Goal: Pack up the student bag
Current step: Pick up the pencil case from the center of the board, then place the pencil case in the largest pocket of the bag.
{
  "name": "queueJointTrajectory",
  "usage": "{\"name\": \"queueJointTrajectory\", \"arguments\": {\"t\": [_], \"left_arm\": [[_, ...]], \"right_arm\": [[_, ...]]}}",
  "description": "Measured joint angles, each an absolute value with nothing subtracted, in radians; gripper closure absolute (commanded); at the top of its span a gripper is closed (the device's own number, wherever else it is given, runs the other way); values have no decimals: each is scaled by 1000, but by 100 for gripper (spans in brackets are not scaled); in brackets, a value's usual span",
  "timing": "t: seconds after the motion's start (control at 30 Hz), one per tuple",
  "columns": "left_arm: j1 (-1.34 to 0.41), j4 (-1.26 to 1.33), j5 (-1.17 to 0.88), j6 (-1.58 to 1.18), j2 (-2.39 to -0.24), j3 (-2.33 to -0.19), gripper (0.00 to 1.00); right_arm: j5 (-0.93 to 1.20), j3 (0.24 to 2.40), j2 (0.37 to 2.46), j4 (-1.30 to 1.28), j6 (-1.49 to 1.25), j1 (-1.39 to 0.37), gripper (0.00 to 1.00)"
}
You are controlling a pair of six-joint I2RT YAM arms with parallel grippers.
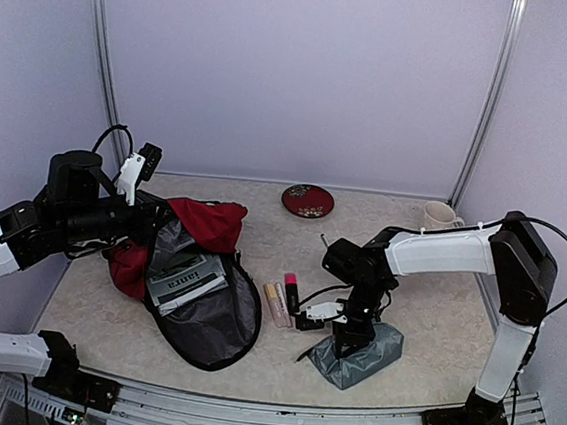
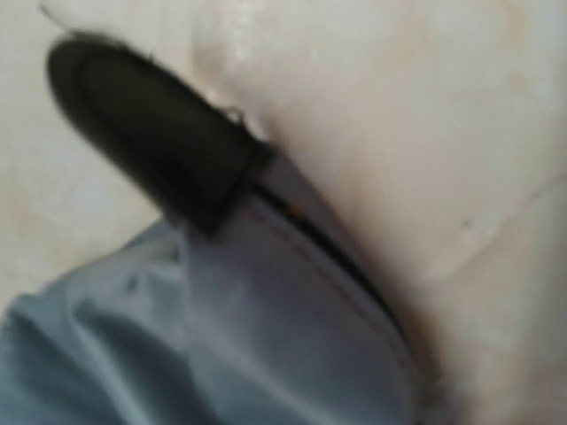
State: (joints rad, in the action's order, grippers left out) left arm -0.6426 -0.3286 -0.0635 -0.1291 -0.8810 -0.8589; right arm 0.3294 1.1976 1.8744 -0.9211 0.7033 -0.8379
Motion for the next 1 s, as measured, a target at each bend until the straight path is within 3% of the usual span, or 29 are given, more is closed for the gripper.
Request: {"name": "queueJointTrajectory", "arguments": {"t": [0.2,0.47,0.57,0.7,0.83,1.0], "left_arm": [[-643,-326,-65,-130,-881,-859,100],[-643,-322,-76,-136,-881,-859,100],[-642,-324,-103,-142,-884,-873,100],[-644,-324,-150,-150,-888,-916,100],[-661,-328,-154,-153,-905,-958,100],[-693,-355,-148,-152,-928,-987,100]], "right_arm": [[321,1162,1817,-905,686,-856,99],[386,1139,1546,-761,625,-887,100],[479,1118,1404,-585,569,-930,100],[598,1043,1310,-168,448,-1024,100],[648,1067,1452,181,422,-1133,100],[654,1269,1775,291,542,-1211,100]]}}
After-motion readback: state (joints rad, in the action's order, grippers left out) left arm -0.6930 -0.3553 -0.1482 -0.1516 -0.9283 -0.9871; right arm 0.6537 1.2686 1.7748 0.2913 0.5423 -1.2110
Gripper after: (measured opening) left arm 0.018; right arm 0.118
